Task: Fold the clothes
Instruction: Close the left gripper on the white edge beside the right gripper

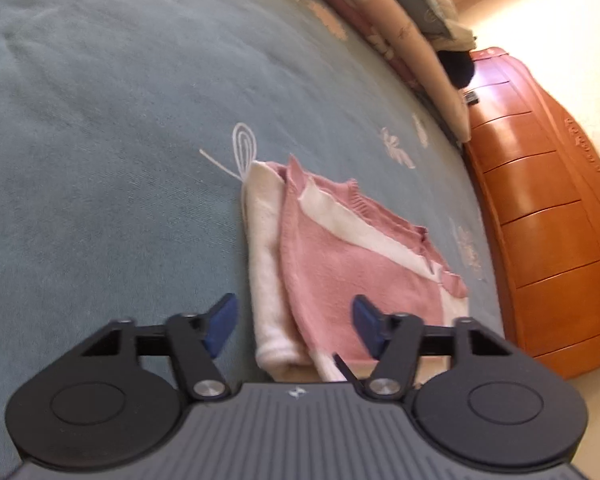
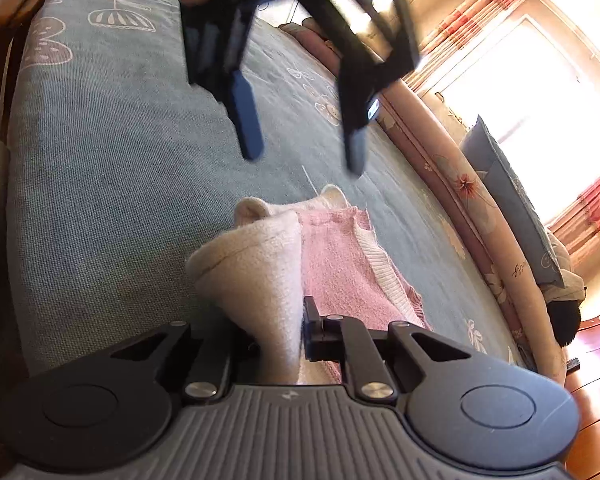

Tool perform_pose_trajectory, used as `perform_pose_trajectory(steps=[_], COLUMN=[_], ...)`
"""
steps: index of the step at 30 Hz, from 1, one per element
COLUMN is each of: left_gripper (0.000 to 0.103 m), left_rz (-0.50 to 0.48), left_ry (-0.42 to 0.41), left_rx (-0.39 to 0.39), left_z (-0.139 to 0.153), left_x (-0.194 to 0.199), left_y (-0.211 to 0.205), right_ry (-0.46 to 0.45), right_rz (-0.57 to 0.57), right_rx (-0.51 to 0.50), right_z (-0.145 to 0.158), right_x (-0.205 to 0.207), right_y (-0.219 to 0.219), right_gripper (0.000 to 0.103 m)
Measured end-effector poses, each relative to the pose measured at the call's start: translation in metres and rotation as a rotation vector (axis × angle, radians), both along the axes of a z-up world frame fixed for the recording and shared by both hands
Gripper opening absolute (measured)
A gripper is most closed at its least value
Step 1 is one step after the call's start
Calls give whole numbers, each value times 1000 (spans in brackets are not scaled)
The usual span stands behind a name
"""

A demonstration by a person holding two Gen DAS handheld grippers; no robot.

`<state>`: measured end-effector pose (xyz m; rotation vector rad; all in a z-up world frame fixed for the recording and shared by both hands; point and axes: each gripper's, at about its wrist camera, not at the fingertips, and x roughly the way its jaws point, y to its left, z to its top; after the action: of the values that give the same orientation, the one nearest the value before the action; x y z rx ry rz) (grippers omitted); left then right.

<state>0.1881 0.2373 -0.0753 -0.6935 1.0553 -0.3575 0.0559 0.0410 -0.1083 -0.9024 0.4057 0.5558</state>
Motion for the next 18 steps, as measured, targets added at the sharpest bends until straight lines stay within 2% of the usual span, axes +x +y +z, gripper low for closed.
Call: perform_pose_trajectory(steps=[4,7,18], left_gripper=[55,57,57], left_rz=[9,29,-38], left_ry=[32,34,-15], left_rx=[3,-29,-75], left_z=[-22,-34,-37], left_x=[25,38,79], left_y=[-8,-8,-15], right_ry=[13,21,39], right_rz=[-5,-3,-4], right_rx=[15,22,48], right_z=[4,3,10], right_x=[4,14,5], right_y=[1,0,-3], right_gripper=[14,14,14])
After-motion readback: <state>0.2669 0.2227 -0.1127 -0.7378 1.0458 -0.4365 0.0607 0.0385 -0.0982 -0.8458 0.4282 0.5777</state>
